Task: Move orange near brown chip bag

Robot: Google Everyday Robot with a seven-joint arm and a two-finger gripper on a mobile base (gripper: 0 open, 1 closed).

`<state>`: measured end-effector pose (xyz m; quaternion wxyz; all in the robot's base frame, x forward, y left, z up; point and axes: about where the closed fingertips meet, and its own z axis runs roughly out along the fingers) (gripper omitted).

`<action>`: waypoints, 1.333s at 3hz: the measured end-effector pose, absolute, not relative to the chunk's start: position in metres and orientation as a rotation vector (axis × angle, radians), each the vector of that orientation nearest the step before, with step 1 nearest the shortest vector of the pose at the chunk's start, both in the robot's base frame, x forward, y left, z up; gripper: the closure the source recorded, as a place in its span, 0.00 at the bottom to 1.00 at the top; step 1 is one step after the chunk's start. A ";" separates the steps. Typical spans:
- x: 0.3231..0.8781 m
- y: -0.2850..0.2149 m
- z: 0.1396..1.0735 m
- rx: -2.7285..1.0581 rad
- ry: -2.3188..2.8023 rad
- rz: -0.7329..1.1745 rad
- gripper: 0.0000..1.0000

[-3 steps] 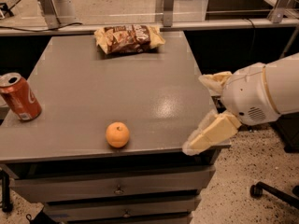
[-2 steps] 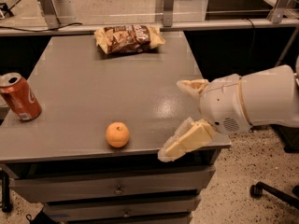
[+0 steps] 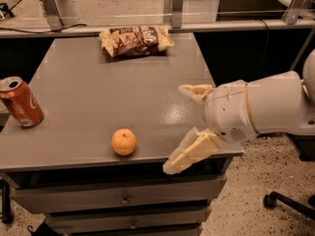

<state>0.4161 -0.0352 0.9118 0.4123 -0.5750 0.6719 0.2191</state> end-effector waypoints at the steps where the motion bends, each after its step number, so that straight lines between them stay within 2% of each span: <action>1: 0.419 -0.012 0.896 -1.553 1.560 0.533 0.00; 4: 0.438 0.048 0.849 -1.571 1.511 0.573 0.00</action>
Offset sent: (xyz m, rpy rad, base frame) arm 0.0215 0.0729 -0.0612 0.0026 -0.1557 0.2297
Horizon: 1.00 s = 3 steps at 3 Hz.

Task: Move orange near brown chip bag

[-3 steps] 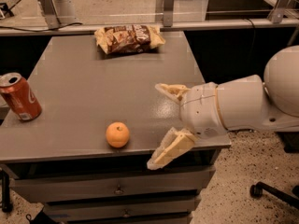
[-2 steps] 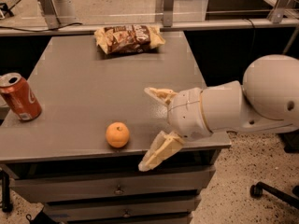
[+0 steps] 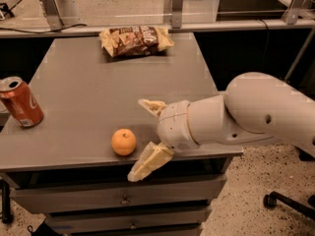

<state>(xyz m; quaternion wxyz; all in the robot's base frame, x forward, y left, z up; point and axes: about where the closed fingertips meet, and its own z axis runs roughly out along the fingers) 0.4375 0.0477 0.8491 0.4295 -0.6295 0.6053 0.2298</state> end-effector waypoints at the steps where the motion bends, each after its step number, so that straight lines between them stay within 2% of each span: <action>1: 0.443 0.058 0.838 -1.536 1.536 0.601 0.00; 3: 0.445 0.082 0.829 -1.501 1.564 0.661 0.00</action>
Offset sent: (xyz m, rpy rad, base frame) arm 0.0113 0.0361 -0.0288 0.0646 0.1028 -0.0417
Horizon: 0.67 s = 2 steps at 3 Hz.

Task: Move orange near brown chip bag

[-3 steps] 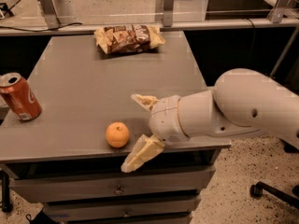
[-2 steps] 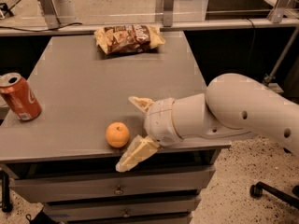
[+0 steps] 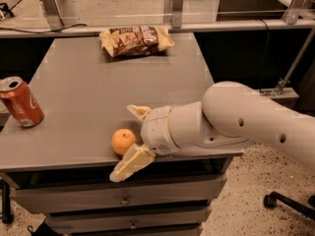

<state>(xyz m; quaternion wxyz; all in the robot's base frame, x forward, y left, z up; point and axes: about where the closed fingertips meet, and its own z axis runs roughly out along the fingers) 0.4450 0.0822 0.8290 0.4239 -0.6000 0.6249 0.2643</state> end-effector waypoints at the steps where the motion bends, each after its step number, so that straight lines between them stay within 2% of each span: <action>1: 0.446 0.089 0.830 -1.491 1.574 0.671 0.18; 2: 0.449 0.089 0.834 -1.482 1.586 0.671 0.41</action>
Offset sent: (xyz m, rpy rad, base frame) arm 0.0108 0.0034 0.0073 0.0068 0.0341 -0.0367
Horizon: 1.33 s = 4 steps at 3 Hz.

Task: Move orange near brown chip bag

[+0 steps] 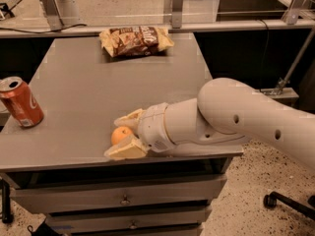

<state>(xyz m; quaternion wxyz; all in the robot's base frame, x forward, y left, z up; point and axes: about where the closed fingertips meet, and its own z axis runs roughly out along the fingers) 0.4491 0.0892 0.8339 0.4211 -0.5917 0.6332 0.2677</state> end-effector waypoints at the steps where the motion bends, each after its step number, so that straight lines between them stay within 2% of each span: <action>1: 0.450 0.082 0.834 -1.470 1.605 0.665 0.64; 2: 0.452 0.074 0.842 -1.461 1.610 0.648 0.88; 3: 0.461 0.062 0.869 -1.450 1.586 0.598 1.00; 4: 0.467 0.037 0.926 -1.408 1.523 0.488 1.00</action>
Offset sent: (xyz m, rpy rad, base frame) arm 0.0084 -0.0296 0.0151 -0.0085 -0.0055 -0.0563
